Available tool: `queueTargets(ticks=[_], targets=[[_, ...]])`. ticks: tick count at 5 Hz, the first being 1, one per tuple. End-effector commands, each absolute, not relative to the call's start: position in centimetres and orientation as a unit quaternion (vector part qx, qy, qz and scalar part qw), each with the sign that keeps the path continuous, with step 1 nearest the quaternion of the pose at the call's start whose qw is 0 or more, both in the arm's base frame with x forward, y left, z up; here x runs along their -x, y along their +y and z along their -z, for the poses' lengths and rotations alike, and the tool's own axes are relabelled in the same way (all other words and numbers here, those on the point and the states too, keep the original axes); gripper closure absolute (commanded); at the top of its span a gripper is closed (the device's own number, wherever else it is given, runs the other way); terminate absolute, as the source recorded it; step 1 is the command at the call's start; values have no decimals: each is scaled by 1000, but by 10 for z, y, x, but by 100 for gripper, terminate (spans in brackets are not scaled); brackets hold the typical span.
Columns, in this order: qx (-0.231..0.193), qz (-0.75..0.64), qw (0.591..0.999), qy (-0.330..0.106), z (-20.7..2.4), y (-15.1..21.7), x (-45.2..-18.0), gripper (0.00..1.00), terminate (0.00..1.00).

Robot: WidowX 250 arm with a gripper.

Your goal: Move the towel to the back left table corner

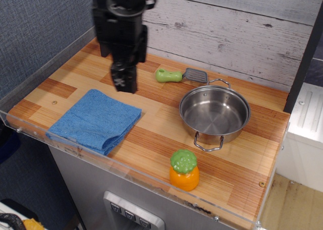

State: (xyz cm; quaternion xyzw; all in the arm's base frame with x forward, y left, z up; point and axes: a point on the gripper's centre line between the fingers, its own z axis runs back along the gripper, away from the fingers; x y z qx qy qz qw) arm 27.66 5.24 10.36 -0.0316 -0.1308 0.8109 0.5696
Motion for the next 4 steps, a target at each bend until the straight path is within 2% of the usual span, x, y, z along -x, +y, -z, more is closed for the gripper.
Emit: queueTargets(ticks=[1,4], targets=[[50,-819,557,-125,-92,74,-255,0,0],[15,-832,544,-105,-55,101,-248,0,0]])
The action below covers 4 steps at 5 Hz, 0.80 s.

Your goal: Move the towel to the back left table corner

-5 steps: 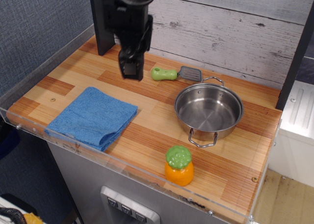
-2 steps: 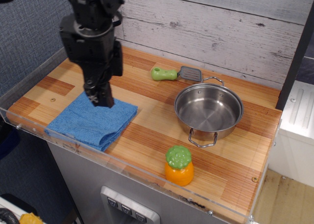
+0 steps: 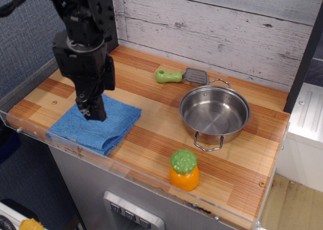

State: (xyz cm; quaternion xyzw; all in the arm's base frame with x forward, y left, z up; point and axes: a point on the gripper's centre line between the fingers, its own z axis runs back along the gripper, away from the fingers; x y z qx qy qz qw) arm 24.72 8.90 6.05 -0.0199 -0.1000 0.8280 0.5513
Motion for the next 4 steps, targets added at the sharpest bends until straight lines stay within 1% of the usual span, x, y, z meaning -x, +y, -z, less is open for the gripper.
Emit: queueTargets(ticks=[1,3,4], targets=[[2,-842,531,-97,-40,108,-242,0,0],[-8,-847,526,-77,-12,113,-234,0,0],[9,-857,508,-89,3,113,-228,0,0]])
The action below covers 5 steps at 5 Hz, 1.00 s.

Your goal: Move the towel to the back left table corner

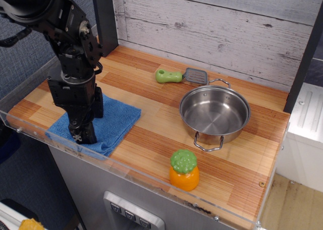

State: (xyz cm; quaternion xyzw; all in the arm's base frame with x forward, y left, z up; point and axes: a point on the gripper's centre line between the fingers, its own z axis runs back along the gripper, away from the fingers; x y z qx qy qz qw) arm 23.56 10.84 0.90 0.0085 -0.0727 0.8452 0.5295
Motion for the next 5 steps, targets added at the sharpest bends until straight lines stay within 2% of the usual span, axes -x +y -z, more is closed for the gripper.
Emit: queueTargets(ticks=[1,3,5], targets=[[1,-859,505,-90,7,113,-227,0,0],[0,-868,486,-102,-6,126,-250,0,0],[14,-880,465,-98,-5,145,-290,0,0]])
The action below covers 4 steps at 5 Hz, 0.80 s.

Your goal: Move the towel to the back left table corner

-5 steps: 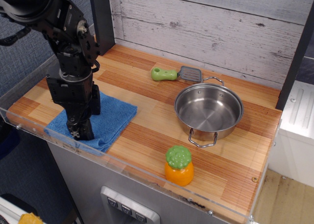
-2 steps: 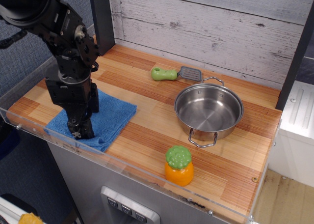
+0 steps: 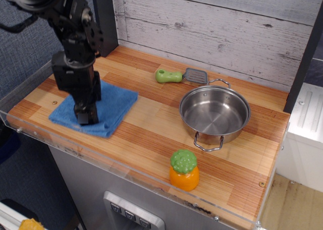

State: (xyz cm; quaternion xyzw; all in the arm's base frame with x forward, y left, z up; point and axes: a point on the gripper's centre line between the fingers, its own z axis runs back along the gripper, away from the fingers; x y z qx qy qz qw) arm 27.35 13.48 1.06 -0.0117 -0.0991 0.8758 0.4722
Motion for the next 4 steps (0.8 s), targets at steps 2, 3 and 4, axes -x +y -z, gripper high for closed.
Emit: queueTargets(ticks=[2,3,4], targets=[[44,-875,472,-102,-8,154,-344,0,0],[55,-872,476,-104,-15,150,-363,0,0],[61,-869,480,-107,-20,146,-369,0,0]])
